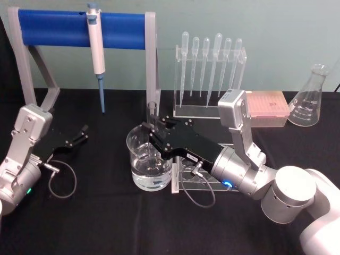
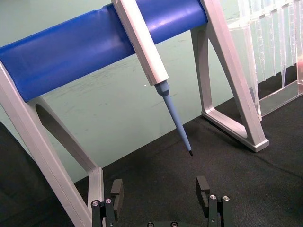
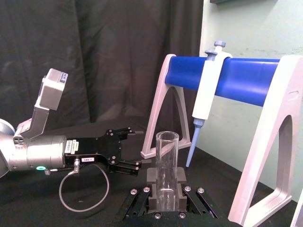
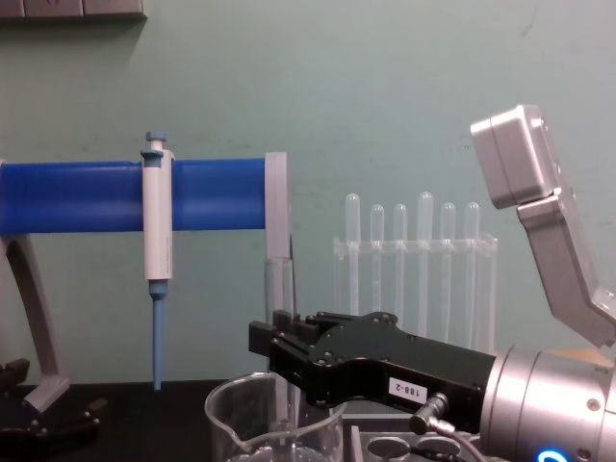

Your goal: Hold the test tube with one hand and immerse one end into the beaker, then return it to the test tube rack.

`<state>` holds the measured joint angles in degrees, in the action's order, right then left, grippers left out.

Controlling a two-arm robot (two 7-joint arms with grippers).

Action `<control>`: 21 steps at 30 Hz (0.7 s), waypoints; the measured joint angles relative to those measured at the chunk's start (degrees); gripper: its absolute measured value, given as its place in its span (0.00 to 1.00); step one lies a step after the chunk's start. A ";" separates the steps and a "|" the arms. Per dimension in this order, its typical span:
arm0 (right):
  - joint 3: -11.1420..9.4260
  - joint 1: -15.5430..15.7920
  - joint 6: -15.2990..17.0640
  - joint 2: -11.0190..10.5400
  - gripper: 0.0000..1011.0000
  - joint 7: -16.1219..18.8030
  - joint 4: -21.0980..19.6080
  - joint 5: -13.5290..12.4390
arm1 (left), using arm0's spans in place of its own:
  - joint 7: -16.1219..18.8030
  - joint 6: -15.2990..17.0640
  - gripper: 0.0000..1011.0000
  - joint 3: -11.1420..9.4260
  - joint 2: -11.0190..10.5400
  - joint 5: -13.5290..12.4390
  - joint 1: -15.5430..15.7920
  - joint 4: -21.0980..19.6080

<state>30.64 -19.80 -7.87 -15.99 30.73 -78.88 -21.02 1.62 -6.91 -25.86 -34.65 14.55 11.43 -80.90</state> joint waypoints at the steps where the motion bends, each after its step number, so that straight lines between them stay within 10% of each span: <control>1: 0.00 -0.01 0.00 0.00 0.22 0.00 0.00 -0.01 | 0.00 0.00 0.99 0.00 0.00 0.00 0.00 0.00; 21: 0.00 -0.06 0.00 0.00 0.22 -0.03 0.03 -0.07 | 0.00 0.00 0.99 0.00 0.00 0.00 0.00 0.00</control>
<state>30.64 -19.86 -7.88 -15.99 30.70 -78.85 -21.08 1.62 -6.91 -25.86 -34.64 14.55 11.44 -80.90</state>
